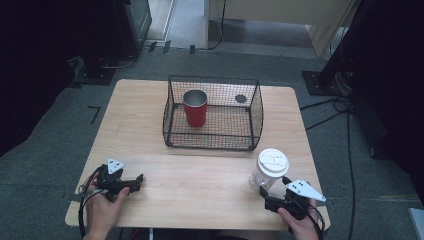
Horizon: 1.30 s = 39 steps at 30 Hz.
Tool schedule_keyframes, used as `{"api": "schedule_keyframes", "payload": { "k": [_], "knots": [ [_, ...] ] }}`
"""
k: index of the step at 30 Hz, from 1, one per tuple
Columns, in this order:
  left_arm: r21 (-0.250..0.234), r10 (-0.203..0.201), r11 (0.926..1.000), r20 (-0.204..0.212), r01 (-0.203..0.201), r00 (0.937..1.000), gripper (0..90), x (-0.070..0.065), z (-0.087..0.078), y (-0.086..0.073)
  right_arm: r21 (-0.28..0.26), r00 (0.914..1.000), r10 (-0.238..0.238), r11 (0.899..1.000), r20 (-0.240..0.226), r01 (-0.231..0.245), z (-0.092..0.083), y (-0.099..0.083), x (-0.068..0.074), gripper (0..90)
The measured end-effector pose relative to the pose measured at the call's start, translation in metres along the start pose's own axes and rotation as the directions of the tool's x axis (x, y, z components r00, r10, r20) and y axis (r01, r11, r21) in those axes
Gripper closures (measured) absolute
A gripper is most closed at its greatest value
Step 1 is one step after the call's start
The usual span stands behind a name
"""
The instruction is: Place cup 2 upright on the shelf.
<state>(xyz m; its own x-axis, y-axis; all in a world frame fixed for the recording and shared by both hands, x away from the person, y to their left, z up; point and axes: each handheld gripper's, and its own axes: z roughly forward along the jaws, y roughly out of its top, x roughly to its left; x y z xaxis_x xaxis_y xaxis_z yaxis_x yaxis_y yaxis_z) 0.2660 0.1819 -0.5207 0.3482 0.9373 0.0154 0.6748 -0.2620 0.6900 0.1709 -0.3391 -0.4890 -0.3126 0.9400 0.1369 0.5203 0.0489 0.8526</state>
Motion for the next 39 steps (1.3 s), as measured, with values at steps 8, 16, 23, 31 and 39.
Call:
{"api": "schedule_keyframes", "payload": {
  "k": [8,16,23,31,39],
  "knots": [
    [0.0,0.0,1.0,0.0,0.0,1.0,0.0,0.0,0.0,0.0,-0.025,0.9999,0.015,1.0,0.007,-0.015,0.005,0.008,0.009,8.6],
    [0.0,0.0,1.0,0.0,0.0,1.0,0.0,0.0,0.0,0.0,-0.101,0.9962,0.036,0.995,0.08,-0.028,0.014,0.011,0.018,14.0],
    [0.0,0.0,1.0,0.0,0.0,1.0,0.0,0.0,0.0,0.0,-0.109,0.9939,0.069,0.992,0.086,-0.06,0.019,0.017,0.02,13.9],
    [-0.001,-0.001,1.0,0.0,0.001,1.0,0.0,0.0,0.0,0.0,-0.128,0.9904,0.086,0.989,0.108,-0.072,0.022,0.022,0.023,13.5],
    [-0.001,0.0,1.0,0.0,0.0,1.0,0.0,0.0,0.0,0.0,-0.14,0.99,0.073,0.989,0.121,-0.056,0.022,0.027,0.025,14.7]
  ]
}}
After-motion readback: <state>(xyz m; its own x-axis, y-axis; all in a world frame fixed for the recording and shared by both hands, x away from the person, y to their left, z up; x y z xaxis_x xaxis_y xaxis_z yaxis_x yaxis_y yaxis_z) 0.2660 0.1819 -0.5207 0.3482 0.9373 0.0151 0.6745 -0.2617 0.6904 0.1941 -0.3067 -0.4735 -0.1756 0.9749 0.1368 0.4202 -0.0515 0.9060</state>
